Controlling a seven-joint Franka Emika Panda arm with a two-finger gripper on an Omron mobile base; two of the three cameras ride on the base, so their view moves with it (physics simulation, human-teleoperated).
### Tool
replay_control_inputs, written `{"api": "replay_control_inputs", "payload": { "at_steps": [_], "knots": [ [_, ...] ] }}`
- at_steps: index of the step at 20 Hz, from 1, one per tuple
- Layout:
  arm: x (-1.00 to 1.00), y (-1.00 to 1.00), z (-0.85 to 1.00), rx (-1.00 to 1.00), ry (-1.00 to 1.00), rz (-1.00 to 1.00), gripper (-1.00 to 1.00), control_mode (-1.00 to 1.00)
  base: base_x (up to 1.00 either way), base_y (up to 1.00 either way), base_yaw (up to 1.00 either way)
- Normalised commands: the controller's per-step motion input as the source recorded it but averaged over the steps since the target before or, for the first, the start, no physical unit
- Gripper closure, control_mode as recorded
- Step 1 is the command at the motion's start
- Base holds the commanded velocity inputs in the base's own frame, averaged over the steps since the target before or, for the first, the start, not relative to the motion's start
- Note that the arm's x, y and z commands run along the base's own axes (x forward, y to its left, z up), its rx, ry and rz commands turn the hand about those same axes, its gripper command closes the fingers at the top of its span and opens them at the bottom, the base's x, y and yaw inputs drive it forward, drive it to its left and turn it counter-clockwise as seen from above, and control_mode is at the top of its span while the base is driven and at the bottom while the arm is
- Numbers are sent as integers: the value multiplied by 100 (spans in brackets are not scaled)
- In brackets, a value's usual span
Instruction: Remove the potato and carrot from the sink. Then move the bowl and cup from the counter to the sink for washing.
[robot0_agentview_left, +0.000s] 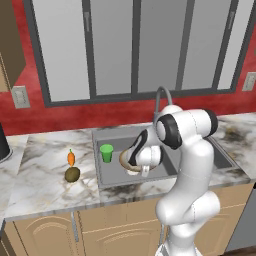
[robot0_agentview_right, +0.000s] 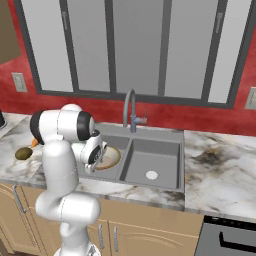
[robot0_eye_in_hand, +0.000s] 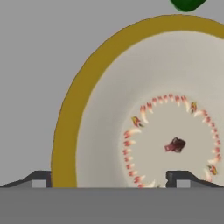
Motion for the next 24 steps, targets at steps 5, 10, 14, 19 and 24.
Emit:
{"api": "replay_control_inputs", "payload": {
  "at_steps": [5,10,14,19,24],
  "knots": [
    [-4,0,16,0,0,-9,-100,-100,0,0,0],
    [-16,0,26,0,0,-13,-100,-100,0,0,0],
    [-18,0,33,0,0,-14,-100,-100,0,0,0],
    [-17,0,43,0,0,-19,-100,-100,0,0,0],
    [-17,1,50,0,0,-23,-100,-100,0,0,0]
  ]
}}
